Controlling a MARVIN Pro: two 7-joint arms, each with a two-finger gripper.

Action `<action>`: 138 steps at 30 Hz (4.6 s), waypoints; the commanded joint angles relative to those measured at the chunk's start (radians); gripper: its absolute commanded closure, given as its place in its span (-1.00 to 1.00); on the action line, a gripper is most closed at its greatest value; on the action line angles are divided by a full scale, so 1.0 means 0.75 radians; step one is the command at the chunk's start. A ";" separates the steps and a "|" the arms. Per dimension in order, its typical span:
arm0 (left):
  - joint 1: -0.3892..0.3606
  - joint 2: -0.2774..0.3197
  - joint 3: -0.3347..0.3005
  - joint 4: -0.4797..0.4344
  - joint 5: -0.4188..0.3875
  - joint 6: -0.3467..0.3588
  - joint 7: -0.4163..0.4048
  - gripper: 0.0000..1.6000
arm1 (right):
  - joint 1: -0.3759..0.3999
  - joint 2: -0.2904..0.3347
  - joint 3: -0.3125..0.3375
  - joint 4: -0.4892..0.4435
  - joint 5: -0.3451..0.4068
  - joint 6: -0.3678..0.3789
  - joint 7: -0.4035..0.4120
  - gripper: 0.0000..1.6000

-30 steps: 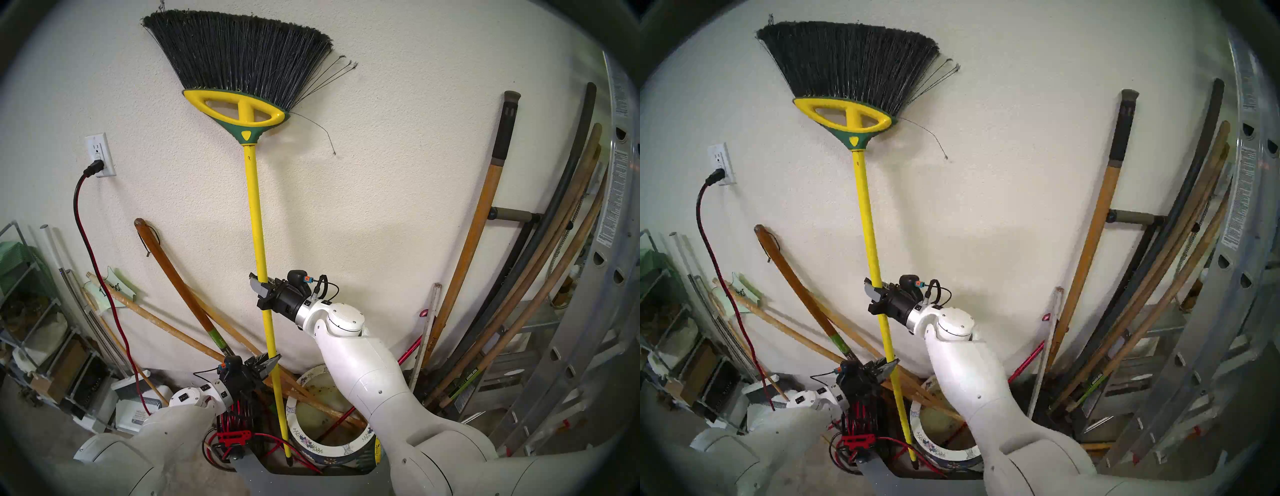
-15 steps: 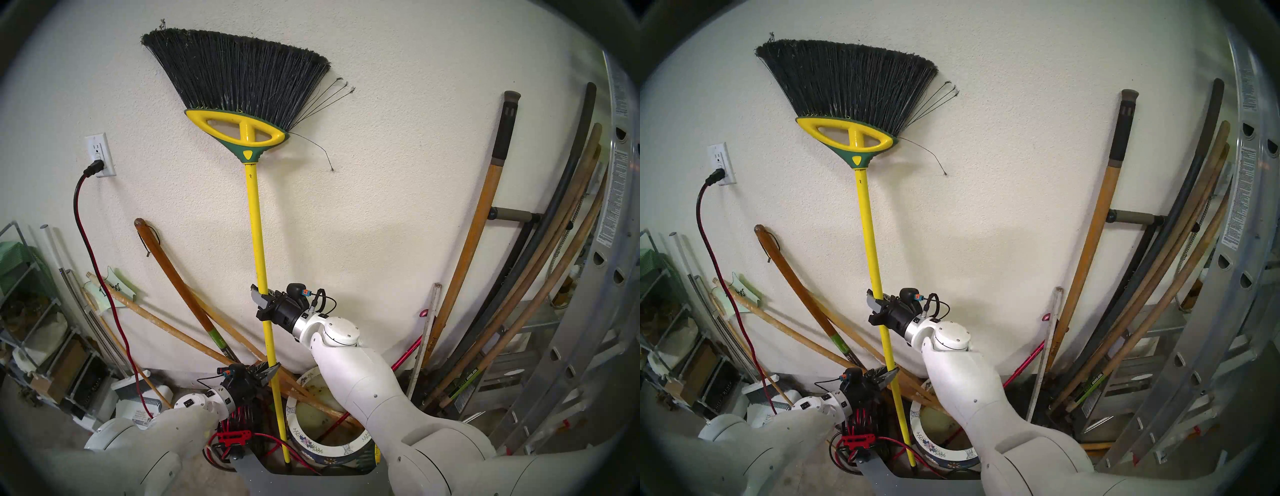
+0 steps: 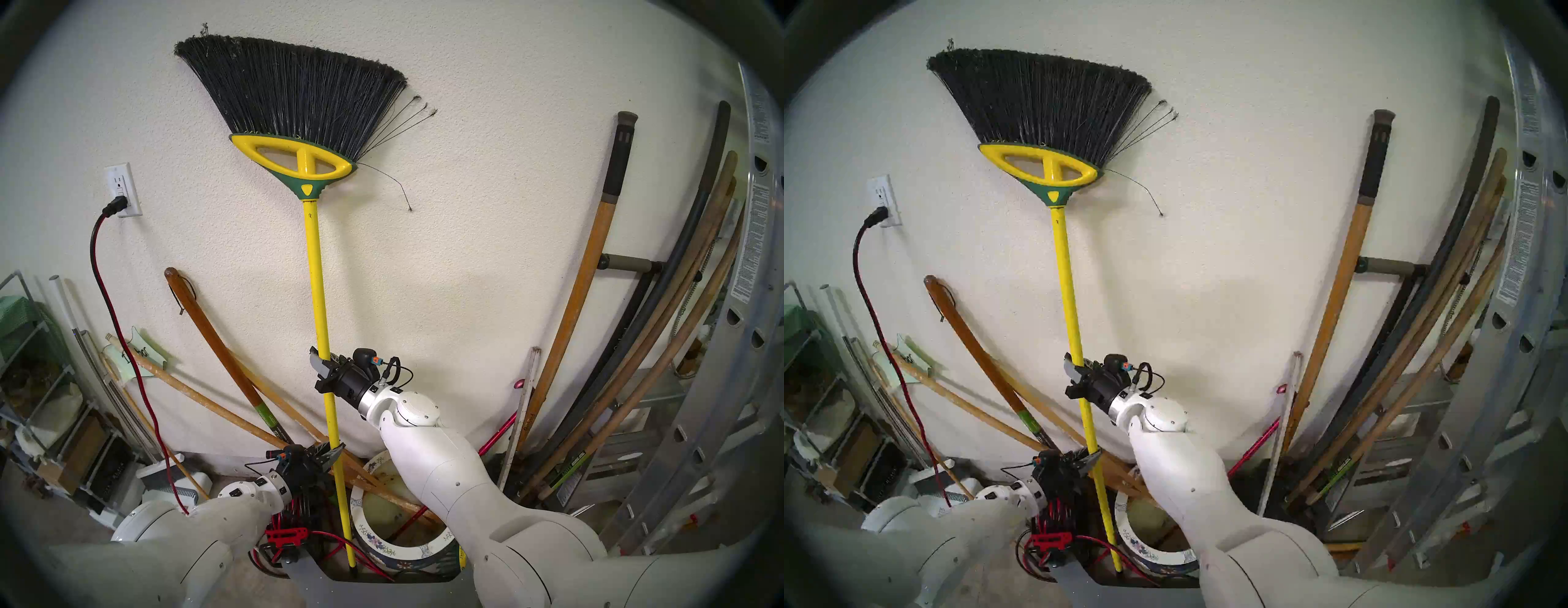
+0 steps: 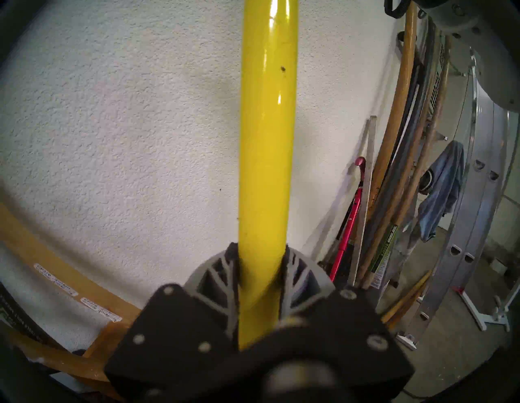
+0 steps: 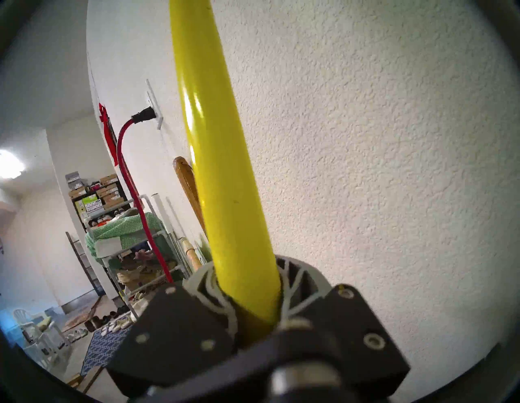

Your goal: Take wooden sticks or brooms out of the pot

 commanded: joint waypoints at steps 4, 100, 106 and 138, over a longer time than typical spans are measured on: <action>-0.010 -0.001 -0.020 0.048 -0.013 0.014 0.026 1.00 | 0.044 -0.035 -0.022 0.015 -0.038 -0.110 0.006 -1.00; -0.051 0.022 -0.172 0.080 0.020 0.017 0.168 -1.00 | -0.464 0.234 0.060 -0.672 -0.137 -0.782 -0.591 -1.00; -0.043 0.034 -0.207 0.062 -0.009 0.050 0.091 -1.00 | -0.458 0.232 0.057 -0.658 -0.142 -0.780 -0.601 -1.00; -0.009 0.081 -0.523 -0.039 -0.256 0.017 -0.484 -1.00 | -0.382 0.212 0.030 -0.512 -0.149 -0.827 -0.634 -1.00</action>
